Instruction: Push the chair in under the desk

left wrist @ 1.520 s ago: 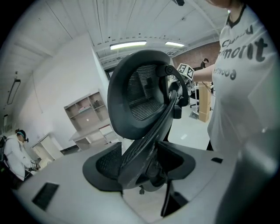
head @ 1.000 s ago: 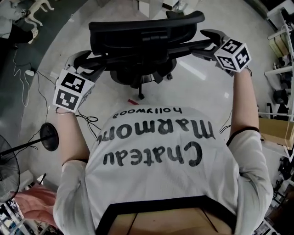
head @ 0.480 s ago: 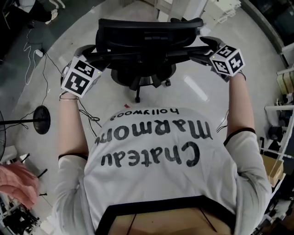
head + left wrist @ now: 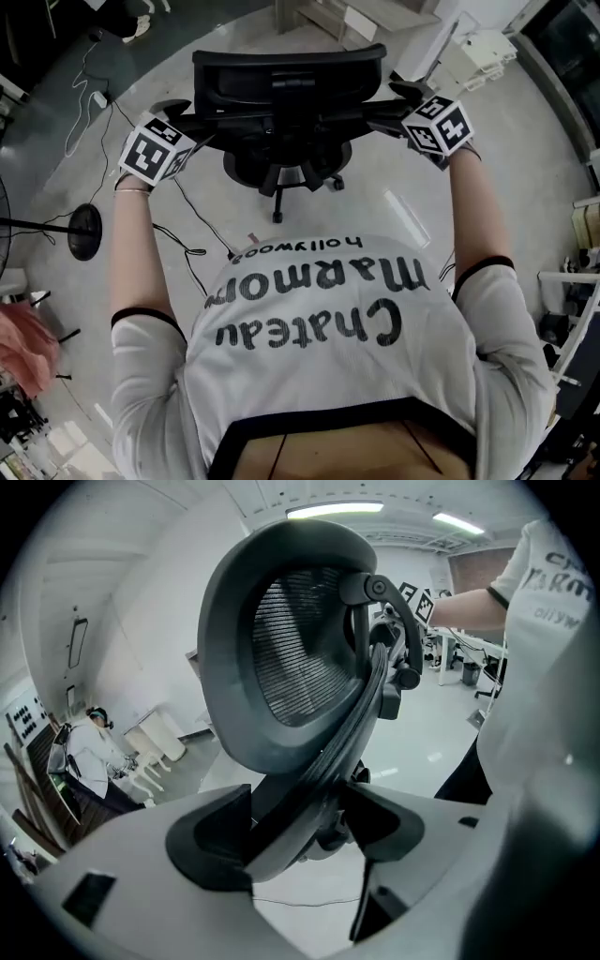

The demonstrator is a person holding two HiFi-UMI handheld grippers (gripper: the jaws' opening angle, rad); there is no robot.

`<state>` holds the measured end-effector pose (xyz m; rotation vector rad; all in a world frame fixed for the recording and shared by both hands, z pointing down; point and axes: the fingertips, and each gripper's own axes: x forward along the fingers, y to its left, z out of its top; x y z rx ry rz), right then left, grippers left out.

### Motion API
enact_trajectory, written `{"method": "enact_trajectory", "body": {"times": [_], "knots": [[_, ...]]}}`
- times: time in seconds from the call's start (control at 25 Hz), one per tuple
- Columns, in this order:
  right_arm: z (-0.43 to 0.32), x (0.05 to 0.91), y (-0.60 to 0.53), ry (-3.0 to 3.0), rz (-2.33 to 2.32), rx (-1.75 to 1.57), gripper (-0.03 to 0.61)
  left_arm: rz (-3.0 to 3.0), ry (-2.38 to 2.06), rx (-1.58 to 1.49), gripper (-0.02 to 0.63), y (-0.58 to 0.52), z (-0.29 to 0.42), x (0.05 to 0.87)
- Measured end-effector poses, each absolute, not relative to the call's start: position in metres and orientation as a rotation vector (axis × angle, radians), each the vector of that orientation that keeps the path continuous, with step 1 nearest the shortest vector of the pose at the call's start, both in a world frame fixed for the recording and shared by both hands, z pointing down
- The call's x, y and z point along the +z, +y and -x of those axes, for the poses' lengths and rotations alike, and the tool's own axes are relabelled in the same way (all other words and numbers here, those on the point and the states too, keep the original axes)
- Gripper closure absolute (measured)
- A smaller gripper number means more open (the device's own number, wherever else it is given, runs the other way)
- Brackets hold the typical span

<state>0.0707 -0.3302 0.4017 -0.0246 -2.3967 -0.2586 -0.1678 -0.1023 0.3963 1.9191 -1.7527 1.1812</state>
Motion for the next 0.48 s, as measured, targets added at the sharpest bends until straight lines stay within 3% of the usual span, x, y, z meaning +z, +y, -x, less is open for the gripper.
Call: {"method": "enact_trajectory", "body": {"times": [0.48], "knots": [[0.043,0.395,-0.37,-2.28,0.014,-0.424,0.169,-1.818,-1.723,1.121,0.301,-0.12,0.267,0.382]]}}
